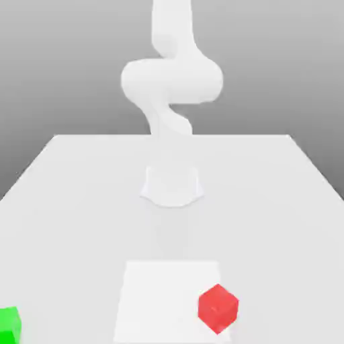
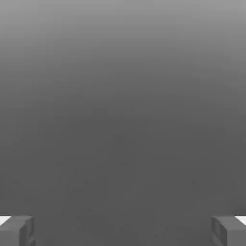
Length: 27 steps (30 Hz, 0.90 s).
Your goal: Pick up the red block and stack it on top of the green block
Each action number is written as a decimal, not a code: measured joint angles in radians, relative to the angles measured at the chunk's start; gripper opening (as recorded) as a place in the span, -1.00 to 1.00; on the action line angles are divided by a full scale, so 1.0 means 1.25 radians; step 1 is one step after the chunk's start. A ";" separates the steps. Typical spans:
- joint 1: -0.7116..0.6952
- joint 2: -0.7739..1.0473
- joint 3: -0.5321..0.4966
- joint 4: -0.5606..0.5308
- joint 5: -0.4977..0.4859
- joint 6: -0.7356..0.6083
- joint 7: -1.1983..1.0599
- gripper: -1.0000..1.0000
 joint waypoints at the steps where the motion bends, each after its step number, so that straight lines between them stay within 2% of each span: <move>1: 0.012 0.032 -0.006 -0.008 0.004 0.013 -0.020 0.00; 16: 0.127 0.470 -0.034 -0.116 0.054 0.195 -0.294 0.00; 23: 0.154 0.670 -0.025 -0.167 0.019 0.282 -0.379 0.00; 27: 0.151 0.785 -0.018 -0.161 0.017 0.368 -0.395 0.00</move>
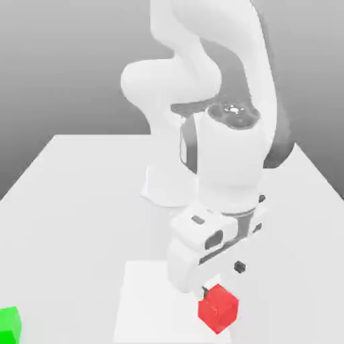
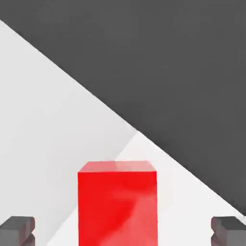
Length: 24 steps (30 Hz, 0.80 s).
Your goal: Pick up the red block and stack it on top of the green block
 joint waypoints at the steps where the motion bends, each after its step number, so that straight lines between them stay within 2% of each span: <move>1: -0.001 0.029 0.002 0.004 0.003 0.024 -0.002 0.00; 2: -0.004 0.055 0.006 0.008 0.006 0.046 -0.005 -1.00; 9: -0.006 0.060 0.007 0.008 0.005 0.049 -0.004 -1.00; 14: -0.001 -0.062 -0.004 -0.009 -0.007 -0.056 0.007 -1.00; 24: -0.184 0.001 -0.201 0.170 0.095 -0.192 0.185 -1.00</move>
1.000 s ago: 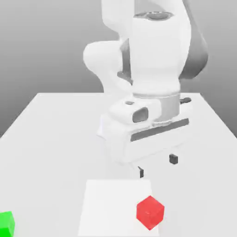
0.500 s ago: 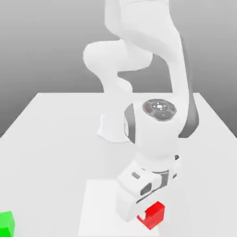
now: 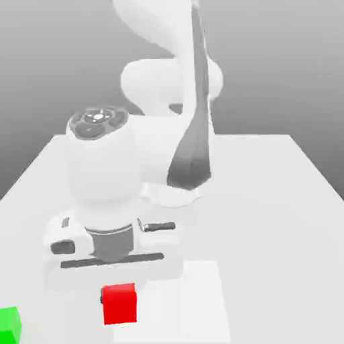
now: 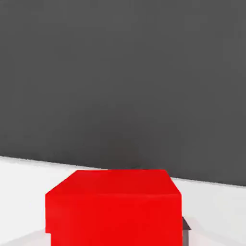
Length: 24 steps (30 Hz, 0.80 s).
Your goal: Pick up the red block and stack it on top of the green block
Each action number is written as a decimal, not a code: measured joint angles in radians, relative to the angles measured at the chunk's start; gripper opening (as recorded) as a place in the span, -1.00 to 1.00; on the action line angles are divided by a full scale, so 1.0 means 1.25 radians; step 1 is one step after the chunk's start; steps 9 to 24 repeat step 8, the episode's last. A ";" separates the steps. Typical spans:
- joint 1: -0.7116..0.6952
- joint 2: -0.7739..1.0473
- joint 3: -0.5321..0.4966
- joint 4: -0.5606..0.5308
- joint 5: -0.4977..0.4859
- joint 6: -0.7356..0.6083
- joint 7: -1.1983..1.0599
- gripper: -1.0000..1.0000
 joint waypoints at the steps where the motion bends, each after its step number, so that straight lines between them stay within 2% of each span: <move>1: -0.019 0.008 -0.019 0.017 0.011 -0.010 0.017 -1.00; 4: -0.094 0.096 -0.047 0.089 0.077 -0.002 0.049 -1.00; 5: -0.119 0.138 -0.042 0.109 0.105 0.016 0.048 1.00; 24: -0.119 0.138 -0.042 0.109 0.105 0.016 0.048 1.00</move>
